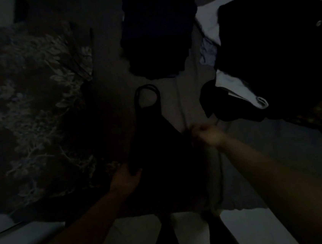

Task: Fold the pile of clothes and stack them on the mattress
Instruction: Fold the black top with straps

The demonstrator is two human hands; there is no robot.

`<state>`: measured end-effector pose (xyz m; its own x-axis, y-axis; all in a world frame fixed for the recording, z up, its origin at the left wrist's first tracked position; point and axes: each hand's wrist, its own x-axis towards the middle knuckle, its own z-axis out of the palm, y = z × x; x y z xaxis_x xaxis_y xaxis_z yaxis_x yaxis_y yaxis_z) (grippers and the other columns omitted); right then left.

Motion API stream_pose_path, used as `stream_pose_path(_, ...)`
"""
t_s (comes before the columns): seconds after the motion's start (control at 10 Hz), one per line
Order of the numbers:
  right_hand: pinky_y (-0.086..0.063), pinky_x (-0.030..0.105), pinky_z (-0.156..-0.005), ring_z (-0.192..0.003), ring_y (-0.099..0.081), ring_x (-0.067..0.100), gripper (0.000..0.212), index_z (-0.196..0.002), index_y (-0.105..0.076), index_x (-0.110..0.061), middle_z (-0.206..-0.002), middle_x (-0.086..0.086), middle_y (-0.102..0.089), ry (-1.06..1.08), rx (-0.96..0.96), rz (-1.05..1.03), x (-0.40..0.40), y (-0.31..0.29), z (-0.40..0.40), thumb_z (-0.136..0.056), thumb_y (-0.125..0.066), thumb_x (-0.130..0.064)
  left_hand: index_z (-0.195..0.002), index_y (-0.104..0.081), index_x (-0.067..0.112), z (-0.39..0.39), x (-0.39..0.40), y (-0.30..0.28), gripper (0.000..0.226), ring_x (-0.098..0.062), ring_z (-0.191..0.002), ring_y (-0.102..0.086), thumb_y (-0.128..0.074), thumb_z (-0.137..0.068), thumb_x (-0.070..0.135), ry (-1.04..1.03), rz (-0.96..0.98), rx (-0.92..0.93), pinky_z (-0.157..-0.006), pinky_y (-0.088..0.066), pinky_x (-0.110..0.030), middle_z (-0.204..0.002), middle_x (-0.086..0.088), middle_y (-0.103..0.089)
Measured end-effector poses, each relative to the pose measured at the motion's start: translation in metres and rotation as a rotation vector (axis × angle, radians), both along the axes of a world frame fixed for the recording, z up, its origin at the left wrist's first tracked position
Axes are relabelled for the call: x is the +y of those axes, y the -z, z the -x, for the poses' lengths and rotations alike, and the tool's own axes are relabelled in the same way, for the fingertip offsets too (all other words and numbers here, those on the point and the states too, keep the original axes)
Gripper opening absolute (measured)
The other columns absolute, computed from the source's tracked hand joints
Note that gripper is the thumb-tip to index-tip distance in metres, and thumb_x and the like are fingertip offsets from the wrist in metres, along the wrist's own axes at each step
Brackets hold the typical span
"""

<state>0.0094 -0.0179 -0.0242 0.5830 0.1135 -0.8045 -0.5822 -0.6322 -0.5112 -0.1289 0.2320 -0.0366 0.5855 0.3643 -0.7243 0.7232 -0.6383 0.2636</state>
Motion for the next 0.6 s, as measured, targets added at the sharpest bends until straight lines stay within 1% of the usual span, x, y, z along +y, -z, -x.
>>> stream_pose_path(0.1,-0.034,0.014,-0.056,-0.052,-0.048,-0.008,0.017,-0.088,-0.064,0.004,-0.082,0.009,-0.054,-0.003,-0.015,-0.124,0.007,0.037,0.033,-0.09,-0.061,-0.013,-0.136,-0.044,0.006,-0.035,-0.008,0.002,0.055,-0.029,-0.124,-0.049,-0.063,-0.089,0.028,-0.183,0.121,-0.138,-0.102,-0.037,-0.029,-0.135,-0.016,-0.051)
stream_pose_path(0.2,-0.04,0.017,-0.063,-0.077,-0.056,0.008,0.017,-0.095,-0.062,-0.004,-0.09,0.004,-0.06,-0.055,-0.066,-0.092,0.024,0.051,0.053,-0.082,-0.071,-0.01,-0.14,-0.038,0.008,-0.07,-0.009,0.012,0.064,-0.026,-0.125,-0.048,-0.066,-0.086,0.03,-0.3,0.232,-0.151,-0.102,-0.035,-0.025,-0.138,-0.011,-0.049)
stream_pose_path(0.3,-0.043,0.019,-0.074,-0.086,-0.058,0.011,0.023,-0.105,-0.063,0.003,-0.097,0.012,-0.068,0.035,-0.067,-0.149,0.038,0.051,0.064,-0.084,-0.067,-0.006,-0.138,-0.042,0.013,-0.087,-0.006,0.021,0.072,-0.026,-0.119,-0.054,-0.073,-0.078,0.038,-0.291,0.267,-0.116,-0.103,-0.042,-0.032,-0.133,-0.008,-0.053)
stream_pose_path(0.4,-0.045,0.015,-0.064,-0.064,-0.059,-0.003,0.02,-0.093,-0.067,-0.006,-0.072,-0.002,-0.066,0.245,-0.071,-0.204,0.038,0.032,0.071,-0.092,-0.058,-0.024,-0.125,-0.055,0.012,-0.087,-0.016,0.025,0.065,-0.023,-0.106,-0.062,-0.076,-0.072,0.045,-0.29,0.338,-0.018,-0.098,-0.049,-0.036,-0.12,-0.005,-0.063)
stream_pose_path(0.5,-0.047,0.031,-0.09,-0.094,-0.063,0.012,0.044,-0.11,-0.063,-0.008,-0.102,0.002,-0.068,0.501,-0.118,-0.199,0.008,0.012,0.068,-0.093,-0.047,-0.045,-0.115,-0.064,0.007,-0.083,-0.036,0.021,0.041,-0.026,-0.098,-0.066,-0.068,-0.084,0.034,-0.266,0.487,-0.022,-0.094,-0.051,-0.037,-0.111,-0.011,-0.068)
stream_pose_path(0.6,-0.051,0.033,-0.079,-0.078,-0.066,0.006,0.065,-0.126,-0.052,-0.008,-0.097,-0.001,-0.063,0.851,-0.155,-0.272,-0.04,-0.003,0.063,-0.086,-0.047,-0.059,-0.11,-0.065,0.012,-0.082,-0.053,0.011,0.022,-0.026,-0.088,-0.066,-0.062,-0.089,0.018,-0.456,0.648,-0.069,-0.087,-0.052,-0.037,-0.1,-0.011,-0.07)
